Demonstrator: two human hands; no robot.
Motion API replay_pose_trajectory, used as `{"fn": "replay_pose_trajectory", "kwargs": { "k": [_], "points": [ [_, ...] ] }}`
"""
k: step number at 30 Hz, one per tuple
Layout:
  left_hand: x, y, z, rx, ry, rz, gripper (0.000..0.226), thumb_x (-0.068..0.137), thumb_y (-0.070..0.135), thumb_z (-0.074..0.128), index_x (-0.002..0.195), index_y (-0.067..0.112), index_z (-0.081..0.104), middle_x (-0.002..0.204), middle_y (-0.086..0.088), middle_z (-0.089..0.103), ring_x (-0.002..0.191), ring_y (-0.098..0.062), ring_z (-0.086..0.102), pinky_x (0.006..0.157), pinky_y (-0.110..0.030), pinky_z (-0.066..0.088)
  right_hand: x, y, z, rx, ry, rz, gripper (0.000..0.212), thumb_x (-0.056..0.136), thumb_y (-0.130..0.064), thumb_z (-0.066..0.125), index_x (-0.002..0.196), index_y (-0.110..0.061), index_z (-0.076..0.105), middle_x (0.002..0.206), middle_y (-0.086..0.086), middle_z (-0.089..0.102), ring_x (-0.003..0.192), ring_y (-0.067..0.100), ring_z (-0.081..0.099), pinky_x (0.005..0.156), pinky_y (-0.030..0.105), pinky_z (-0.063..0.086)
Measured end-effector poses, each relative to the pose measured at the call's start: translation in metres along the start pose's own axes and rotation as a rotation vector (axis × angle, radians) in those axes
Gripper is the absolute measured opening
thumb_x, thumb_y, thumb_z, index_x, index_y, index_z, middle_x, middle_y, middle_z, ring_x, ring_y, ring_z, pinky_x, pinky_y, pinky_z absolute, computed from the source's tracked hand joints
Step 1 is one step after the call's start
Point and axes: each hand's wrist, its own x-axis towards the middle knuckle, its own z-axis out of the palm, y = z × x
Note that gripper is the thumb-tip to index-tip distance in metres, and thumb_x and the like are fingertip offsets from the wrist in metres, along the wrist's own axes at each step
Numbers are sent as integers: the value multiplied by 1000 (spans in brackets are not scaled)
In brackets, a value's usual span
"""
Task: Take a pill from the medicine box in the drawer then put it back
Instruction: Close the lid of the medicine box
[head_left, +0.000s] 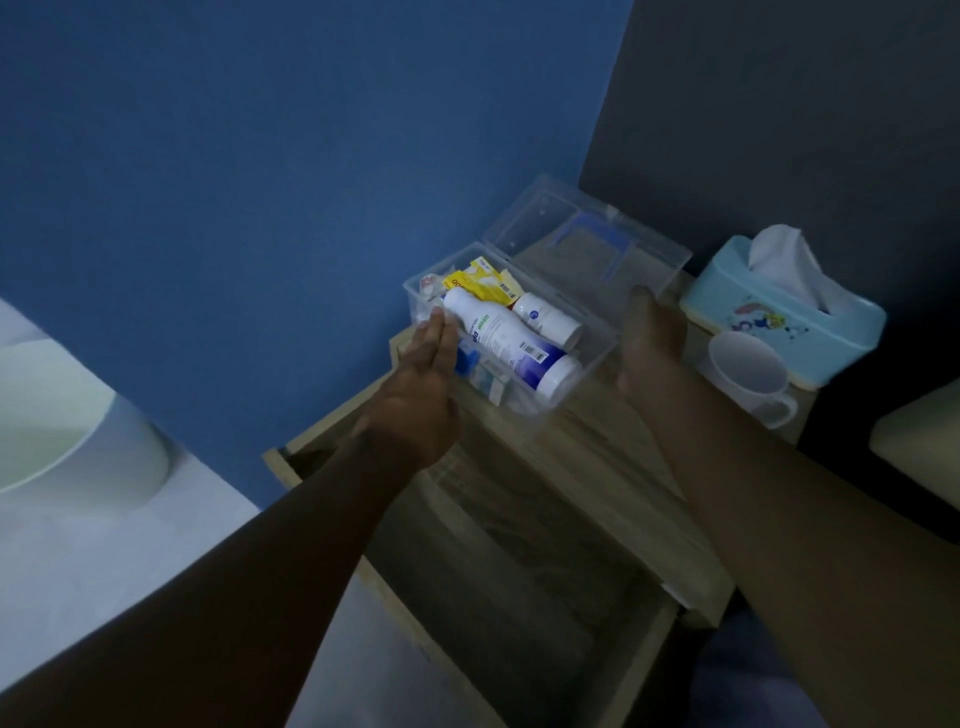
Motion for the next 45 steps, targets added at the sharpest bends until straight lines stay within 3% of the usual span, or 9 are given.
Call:
{"fn": "replay_pose_trajectory", "kwargs": {
  "k": [4,8,12,14,17,24,28,34,45],
  "points": [
    [2,-2,-2,51,-41,-8,87,88,6,50,154,15,-5,163,0,-12,150,-18,-6,117,-36,22,-14,-6,-10,80,-44,-279,49,105,-32,35,148,-7,38,151,13,42,135,23,44,112,31,35],
    [4,2,-7,47,-81,-38,89,86,2,52,154,13,-4,163,-1,-12,150,-19,-9,118,-32,13,-36,-15,-18,-101,-37,-673,48,106,-29,33,149,-9,37,147,12,43,128,9,42,94,-3,29],
    [4,10,-13,43,-138,-80,91,86,3,53,154,14,-7,163,-1,-16,150,-20,-9,118,-32,16,-56,-14,-29,-312,-72,-998,35,103,-14,43,134,-3,55,127,15,58,115,11,52,97,18,42],
    [1,16,-13,21,-160,-124,92,87,4,53,154,15,-9,162,0,-18,150,-21,-6,117,-32,20,-65,-3,-35,-384,-120,-1073,30,101,-11,48,128,-5,59,122,13,61,108,-2,45,94,5,35],
    [-5,22,-10,-70,-191,-197,89,87,7,52,154,14,-7,163,-2,-15,150,-23,0,118,-33,19,-81,22,-40,-483,-226,-1094,35,102,-18,49,135,-10,53,133,7,57,119,-7,41,97,-2,30],
    [-13,12,1,-236,-54,-344,44,90,19,55,131,6,52,131,-15,58,119,-28,56,103,-43,44,-96,54,-38,-648,-366,-1197,37,100,-9,52,137,-4,53,148,11,49,143,15,37,113,37,40],
    [-6,12,8,-450,43,-399,58,90,25,60,144,20,40,135,-6,58,118,-20,57,91,-33,49,-86,41,-33,-688,-385,-1153,44,100,-24,51,142,-10,48,151,4,46,146,12,30,117,35,34],
    [3,14,20,-663,220,-405,52,82,23,74,130,24,56,109,6,68,88,-3,65,71,-14,50,-72,45,-35,-725,-456,-1264,36,98,-20,58,131,-6,60,141,9,56,138,17,46,114,43,37],
    [-9,31,15,-703,413,-409,56,88,18,66,140,21,44,90,8,62,87,-3,61,74,-13,46,-74,51,-35,-672,-421,-1247,36,96,-18,61,131,-8,60,141,7,56,137,14,46,116,42,34]
  ]
}}
